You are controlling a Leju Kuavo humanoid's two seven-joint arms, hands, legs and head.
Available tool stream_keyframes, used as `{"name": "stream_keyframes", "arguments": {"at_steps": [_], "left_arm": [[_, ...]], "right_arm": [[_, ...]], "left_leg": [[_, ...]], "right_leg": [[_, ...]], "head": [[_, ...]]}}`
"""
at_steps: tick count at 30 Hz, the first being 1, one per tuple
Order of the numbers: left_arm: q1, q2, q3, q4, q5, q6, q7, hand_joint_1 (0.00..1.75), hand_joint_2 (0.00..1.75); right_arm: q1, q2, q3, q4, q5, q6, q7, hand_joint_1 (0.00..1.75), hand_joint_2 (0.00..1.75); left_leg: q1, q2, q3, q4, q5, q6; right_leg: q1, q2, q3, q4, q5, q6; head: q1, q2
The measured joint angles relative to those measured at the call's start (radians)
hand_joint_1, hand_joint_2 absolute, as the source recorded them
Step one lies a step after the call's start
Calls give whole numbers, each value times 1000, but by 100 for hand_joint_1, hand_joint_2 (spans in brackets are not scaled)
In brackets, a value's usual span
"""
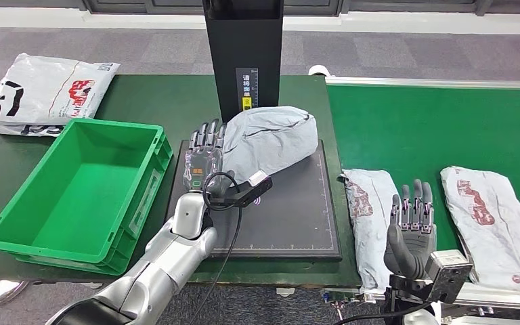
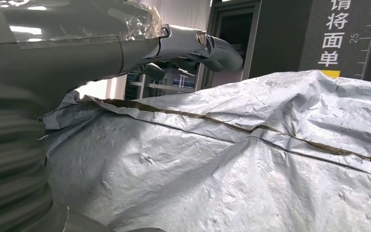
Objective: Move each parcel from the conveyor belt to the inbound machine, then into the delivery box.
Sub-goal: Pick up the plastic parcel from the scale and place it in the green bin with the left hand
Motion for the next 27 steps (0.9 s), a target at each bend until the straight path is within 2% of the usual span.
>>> {"name": "stream_keyframes", "arguments": {"at_steps": [21, 23, 26, 27], "left_arm": [[-1, 0, 1, 1, 5, -7, 3, 0, 175], [-16, 3, 16, 18, 39, -74, 16, 0, 175], [-53, 10, 76, 72, 101, -238, 29, 0, 175], [-61, 14, 93, 85, 107, -260, 29, 0, 175]], "right_arm": [[0, 0, 0, 0, -2, -2, -2, 0, 175], [2, 0, -2, -6, -14, 1, -4, 0, 175], [10, 0, -18, -40, -38, 25, 2, 0, 175], [13, 0, -24, -50, -44, 30, 4, 0, 175]], "left_leg": [[0, 0, 0, 0, 0, 0], [0, 0, 0, 0, 0, 0], [0, 2, 1, 0, 0, 0], [0, 4, 1, 0, 0, 0]], "right_leg": [[0, 0, 0, 0, 0, 0], [0, 0, 0, 0, 0, 0], [0, 2, -2, 0, 1, -1], [0, 3, -2, 0, 1, -1]], "head": [[0, 0], [0, 0], [0, 0], [0, 0]]}}
